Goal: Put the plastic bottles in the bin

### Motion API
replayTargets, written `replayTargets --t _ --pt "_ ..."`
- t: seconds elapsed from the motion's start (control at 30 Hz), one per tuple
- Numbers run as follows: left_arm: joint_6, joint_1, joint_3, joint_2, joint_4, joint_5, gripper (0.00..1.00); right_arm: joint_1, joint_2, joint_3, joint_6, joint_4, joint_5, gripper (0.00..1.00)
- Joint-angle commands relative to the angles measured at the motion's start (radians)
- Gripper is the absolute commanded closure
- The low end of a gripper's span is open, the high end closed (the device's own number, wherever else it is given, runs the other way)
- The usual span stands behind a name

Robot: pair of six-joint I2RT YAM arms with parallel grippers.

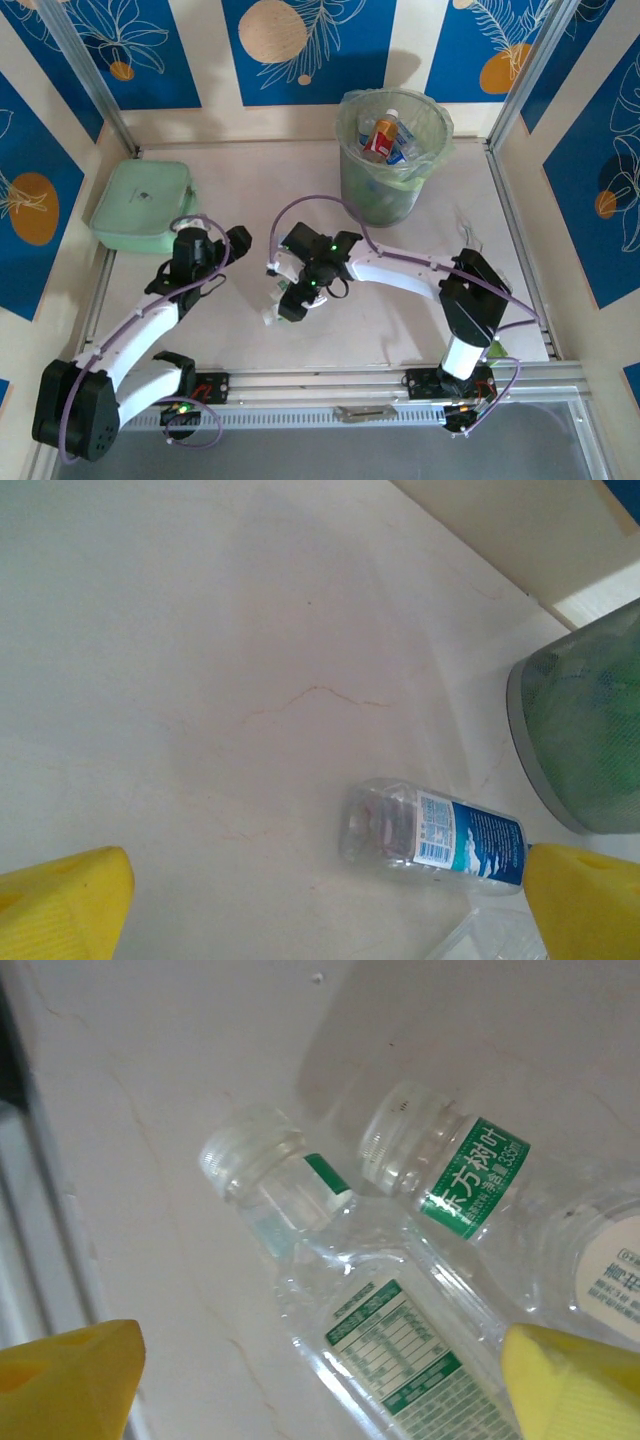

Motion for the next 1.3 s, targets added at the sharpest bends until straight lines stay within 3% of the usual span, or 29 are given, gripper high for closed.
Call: replayTargets --t 0.0,0.47,1.27 --pt "-0.02 0.01 0.007 0.017 0.057 0.045 0.01 0.03 0.042 0.031 -0.098 -0.05 0.102 0.05" --pt "-0.025 0.01 0.005 0.042 0.075 0.061 0.01 0.073 0.103 0.015 -0.167 -0.06 0.242 0.06" --pt "-0.041 0.01 -0.012 0.041 0.092 0.069 0.01 0.123 0.163 -0.014 -0.173 -0.034 0.278 0.06"
